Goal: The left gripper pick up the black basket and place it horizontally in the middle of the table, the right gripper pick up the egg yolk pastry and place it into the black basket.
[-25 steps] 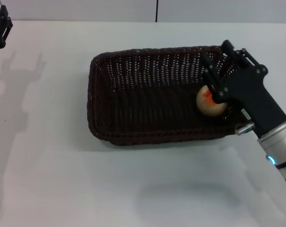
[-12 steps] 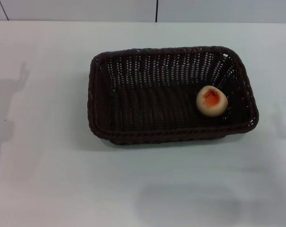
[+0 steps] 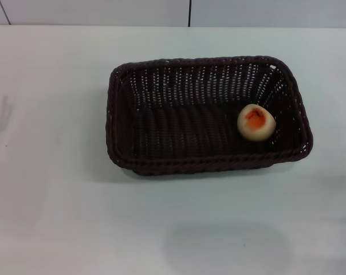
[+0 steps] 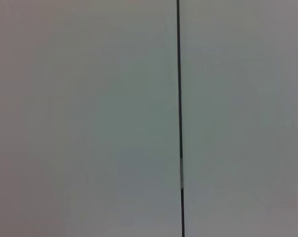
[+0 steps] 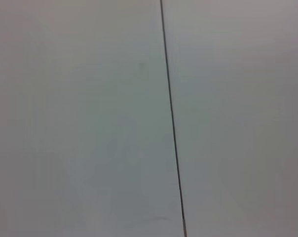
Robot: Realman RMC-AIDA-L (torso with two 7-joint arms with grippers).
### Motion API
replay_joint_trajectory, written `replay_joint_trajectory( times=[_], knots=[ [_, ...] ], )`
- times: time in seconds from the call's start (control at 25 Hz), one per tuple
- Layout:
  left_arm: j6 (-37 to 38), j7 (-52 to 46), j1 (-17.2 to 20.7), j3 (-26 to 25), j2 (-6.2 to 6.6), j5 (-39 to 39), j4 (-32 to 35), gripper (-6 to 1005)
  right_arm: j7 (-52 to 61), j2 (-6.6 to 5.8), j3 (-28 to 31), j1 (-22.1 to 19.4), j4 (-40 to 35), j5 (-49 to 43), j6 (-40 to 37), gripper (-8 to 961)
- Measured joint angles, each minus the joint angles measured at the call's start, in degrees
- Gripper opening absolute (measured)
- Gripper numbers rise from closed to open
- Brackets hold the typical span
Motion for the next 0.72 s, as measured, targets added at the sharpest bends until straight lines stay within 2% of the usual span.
replay_joint_trajectory(
  times=[0.2,0.72],
  knots=[
    [5.08,-0.22,-0.1,0.27,-0.13,0.0,4.18,800,0.96,0.03,-0.15,0.32,-0.75,0.06,0.13,790],
    [5.78,-1.01,0.27,0.41,-0.13,-2.0,4.6,800,0.91,0.01,-0.31,0.67,-0.97,0.13,-0.09,791]
  ],
)
